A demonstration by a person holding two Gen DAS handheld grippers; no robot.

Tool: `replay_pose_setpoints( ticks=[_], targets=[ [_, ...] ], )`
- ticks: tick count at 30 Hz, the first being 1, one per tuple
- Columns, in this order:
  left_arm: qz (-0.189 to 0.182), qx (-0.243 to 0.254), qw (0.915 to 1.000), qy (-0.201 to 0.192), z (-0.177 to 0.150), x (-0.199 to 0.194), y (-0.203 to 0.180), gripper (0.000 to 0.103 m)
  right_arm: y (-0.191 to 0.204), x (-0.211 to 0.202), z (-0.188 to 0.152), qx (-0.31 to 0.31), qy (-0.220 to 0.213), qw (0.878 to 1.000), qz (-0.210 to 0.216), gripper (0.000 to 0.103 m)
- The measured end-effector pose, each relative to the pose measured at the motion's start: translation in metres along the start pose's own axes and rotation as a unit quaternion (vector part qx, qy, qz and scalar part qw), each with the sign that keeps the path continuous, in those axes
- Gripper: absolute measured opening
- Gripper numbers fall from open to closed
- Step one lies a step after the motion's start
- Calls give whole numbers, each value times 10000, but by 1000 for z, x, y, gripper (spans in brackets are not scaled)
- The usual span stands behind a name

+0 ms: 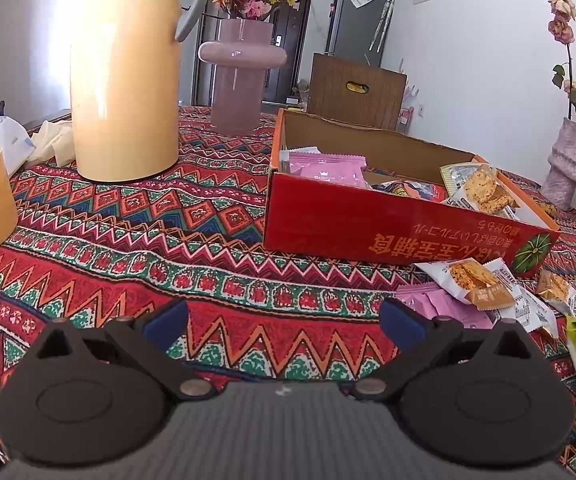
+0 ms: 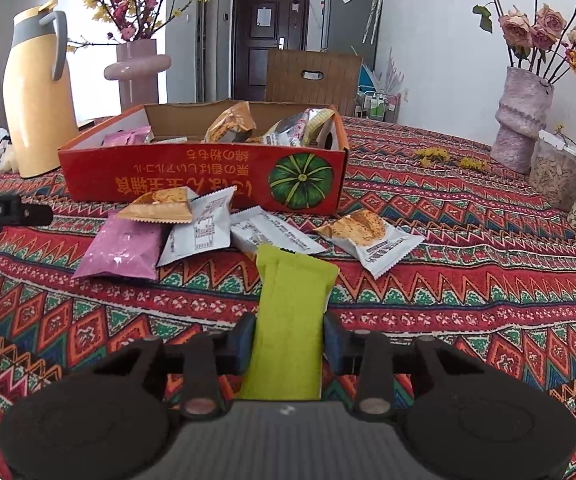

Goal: Organize snacks
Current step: 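Close the right tool on the green snack bar and lift it, then grasp the pink packet with the left tool while the right holds the green bar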

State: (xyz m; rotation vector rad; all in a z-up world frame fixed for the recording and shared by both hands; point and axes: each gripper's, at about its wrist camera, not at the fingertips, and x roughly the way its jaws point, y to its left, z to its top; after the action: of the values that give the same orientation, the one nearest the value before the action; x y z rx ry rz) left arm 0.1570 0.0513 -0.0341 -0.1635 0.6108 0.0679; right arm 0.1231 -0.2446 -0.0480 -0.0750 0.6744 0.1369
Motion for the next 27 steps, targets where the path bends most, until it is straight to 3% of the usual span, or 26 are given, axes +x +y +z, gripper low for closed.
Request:
replay_pose_setpoints(
  ticks=[12, 27],
  targets=[
    [270, 39, 9996, 81, 3, 0, -4, 103, -10, -1, 6, 190, -462, 9987, 130, 34],
    [-138, 481, 9975, 497, 7, 10, -79, 103, -24, 8, 21, 486, -916, 9938, 409, 34]
  ],
)
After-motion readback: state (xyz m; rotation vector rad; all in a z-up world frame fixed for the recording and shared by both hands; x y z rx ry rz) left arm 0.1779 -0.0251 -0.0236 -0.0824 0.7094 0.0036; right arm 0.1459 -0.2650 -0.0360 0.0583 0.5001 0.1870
